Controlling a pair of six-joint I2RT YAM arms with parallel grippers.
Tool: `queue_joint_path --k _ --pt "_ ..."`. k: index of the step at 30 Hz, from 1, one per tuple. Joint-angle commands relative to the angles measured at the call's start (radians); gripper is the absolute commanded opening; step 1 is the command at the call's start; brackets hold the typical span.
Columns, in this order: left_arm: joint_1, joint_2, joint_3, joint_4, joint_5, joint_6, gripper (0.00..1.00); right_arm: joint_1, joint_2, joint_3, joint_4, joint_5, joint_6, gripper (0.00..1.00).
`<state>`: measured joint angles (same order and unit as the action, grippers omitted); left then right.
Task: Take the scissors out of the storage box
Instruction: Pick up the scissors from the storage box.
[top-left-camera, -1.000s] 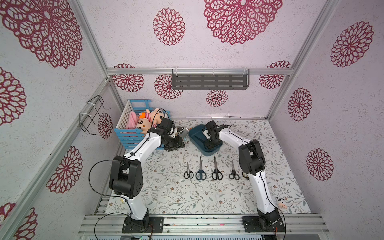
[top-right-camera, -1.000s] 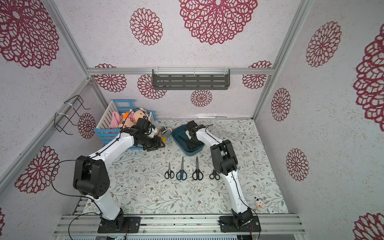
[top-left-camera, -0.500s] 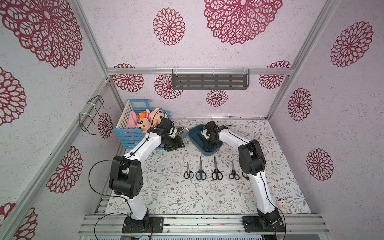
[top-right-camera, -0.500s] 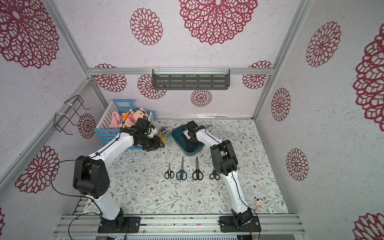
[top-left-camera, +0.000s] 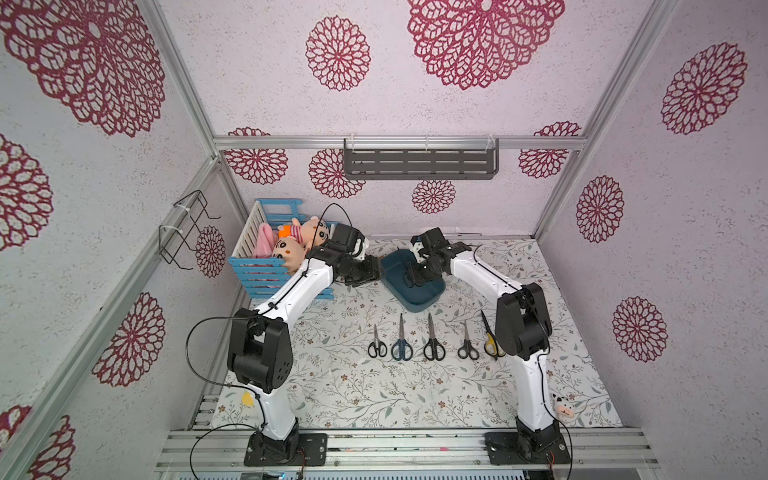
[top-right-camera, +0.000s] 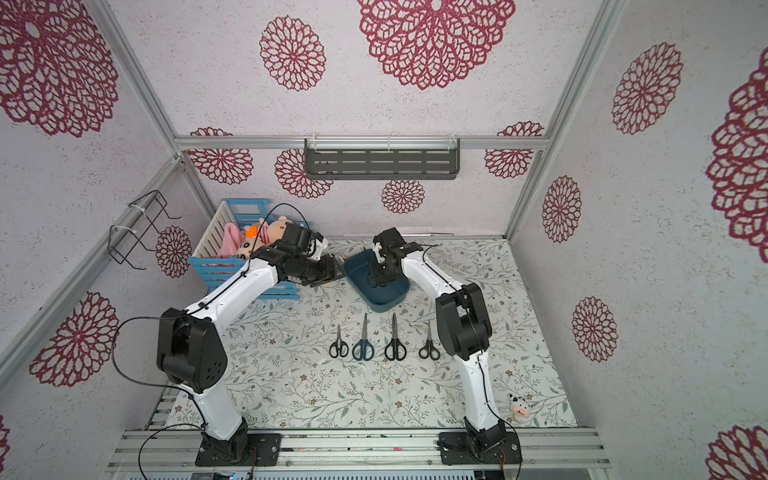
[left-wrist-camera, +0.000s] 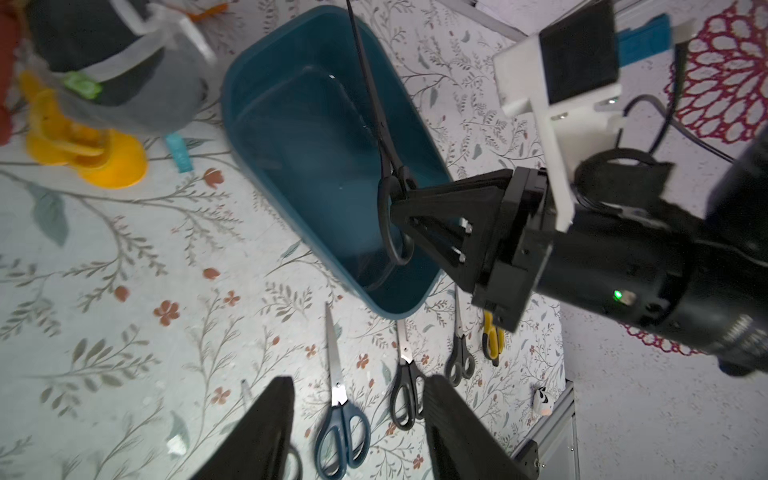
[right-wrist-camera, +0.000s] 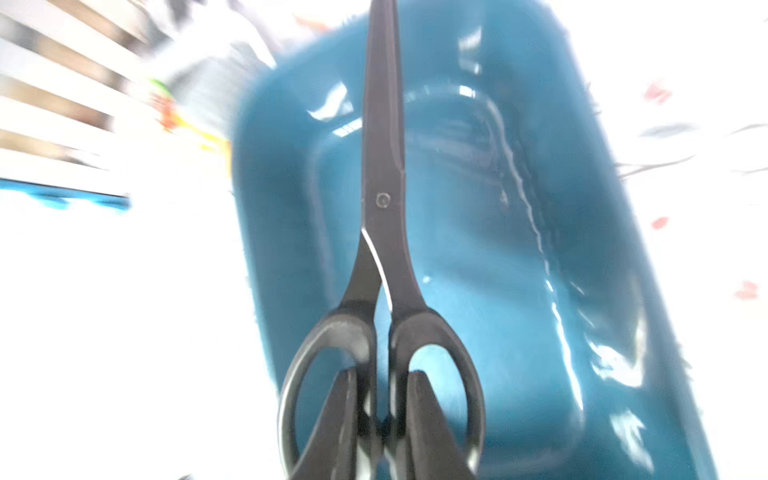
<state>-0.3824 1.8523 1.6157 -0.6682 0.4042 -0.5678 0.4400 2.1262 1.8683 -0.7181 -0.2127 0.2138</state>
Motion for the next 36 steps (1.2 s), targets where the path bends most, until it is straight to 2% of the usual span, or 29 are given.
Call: queue_joint_path --k 1,8,12,16,26,28,34,36 --pt "-0.035 0.043 0.040 0.058 0.012 -0.039 0.52 0.018 -0.145 -0.071 0.096 -0.053 0.128 0.00" --pt "-0.046 0.064 0.062 0.077 0.011 -0.064 0.52 0.062 -0.237 -0.194 0.192 -0.094 0.225 0.00" --pt "-0.047 0.064 0.061 0.069 0.034 -0.063 0.48 0.071 -0.259 -0.222 0.224 -0.119 0.247 0.00" --pt "-0.047 0.052 0.032 0.077 0.061 -0.074 0.42 0.072 -0.271 -0.244 0.256 -0.148 0.265 0.00" --pt "-0.044 0.003 -0.051 0.075 0.042 -0.070 0.37 0.071 -0.262 -0.226 0.273 -0.178 0.272 0.00" --pt "-0.045 0.003 -0.051 0.075 0.046 -0.072 0.32 0.073 -0.263 -0.227 0.282 -0.193 0.278 0.00" --pt "-0.043 0.007 -0.050 0.091 0.090 -0.084 0.10 0.081 -0.258 -0.218 0.286 -0.218 0.275 0.00" --pt "-0.038 0.003 -0.055 0.096 0.106 -0.095 0.04 0.083 -0.256 -0.224 0.287 -0.217 0.275 0.04"
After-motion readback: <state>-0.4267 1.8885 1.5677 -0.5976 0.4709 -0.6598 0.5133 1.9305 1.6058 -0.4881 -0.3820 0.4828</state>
